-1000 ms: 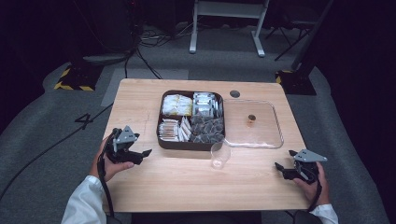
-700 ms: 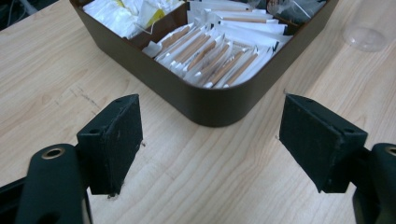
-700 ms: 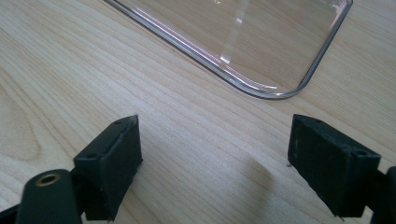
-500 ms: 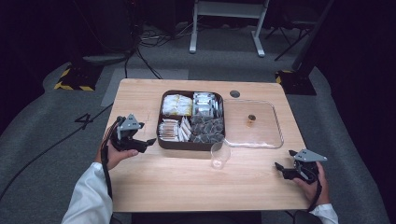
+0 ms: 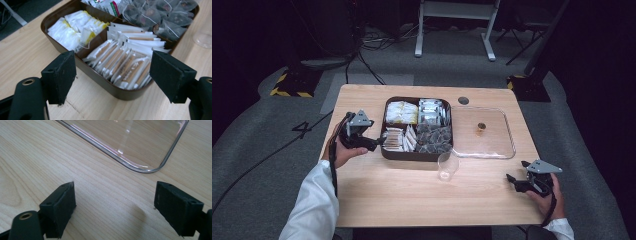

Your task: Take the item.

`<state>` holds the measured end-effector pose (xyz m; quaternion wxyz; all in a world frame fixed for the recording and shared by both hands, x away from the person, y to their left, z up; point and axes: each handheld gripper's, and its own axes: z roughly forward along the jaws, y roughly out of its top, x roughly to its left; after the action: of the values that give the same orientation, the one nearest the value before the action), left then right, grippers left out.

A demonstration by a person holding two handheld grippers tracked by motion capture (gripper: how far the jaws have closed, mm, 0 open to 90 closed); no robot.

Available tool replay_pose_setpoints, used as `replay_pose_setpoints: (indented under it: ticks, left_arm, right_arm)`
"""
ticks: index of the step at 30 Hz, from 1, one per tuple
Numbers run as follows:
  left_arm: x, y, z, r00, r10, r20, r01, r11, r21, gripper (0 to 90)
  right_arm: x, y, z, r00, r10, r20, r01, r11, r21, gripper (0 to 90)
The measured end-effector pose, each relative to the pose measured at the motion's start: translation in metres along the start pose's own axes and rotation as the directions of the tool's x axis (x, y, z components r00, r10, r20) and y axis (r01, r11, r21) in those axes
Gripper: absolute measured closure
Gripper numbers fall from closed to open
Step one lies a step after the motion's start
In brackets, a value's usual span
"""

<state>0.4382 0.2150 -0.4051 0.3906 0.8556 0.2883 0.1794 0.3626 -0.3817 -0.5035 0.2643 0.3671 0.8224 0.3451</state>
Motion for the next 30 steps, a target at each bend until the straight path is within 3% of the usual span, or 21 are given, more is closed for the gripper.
replay_pose_setpoints:
  ticks: [4,19,30]
  left_arm:
    - [0.006,0.006,0.006,0.9999,-0.013,0.007,0.013,0.9999,0.006,21.6]
    - [0.017,0.036,0.030,0.9998,0.016,-0.011,-0.016,0.9997,0.016,22.4]
    - [0.022,0.045,0.049,0.9998,0.017,-0.007,-0.017,0.9991,0.040,22.9]
  right_arm:
    - [0.000,0.000,0.000,1.0000,0.000,0.001,0.000,1.000,0.000,17.7]
    - [0.000,0.000,0.000,1.0000,-0.001,0.002,0.001,1.000,-0.002,17.7]
    - [0.001,0.000,0.000,1.0000,-0.006,0.007,0.006,1.000,-0.003,17.7]
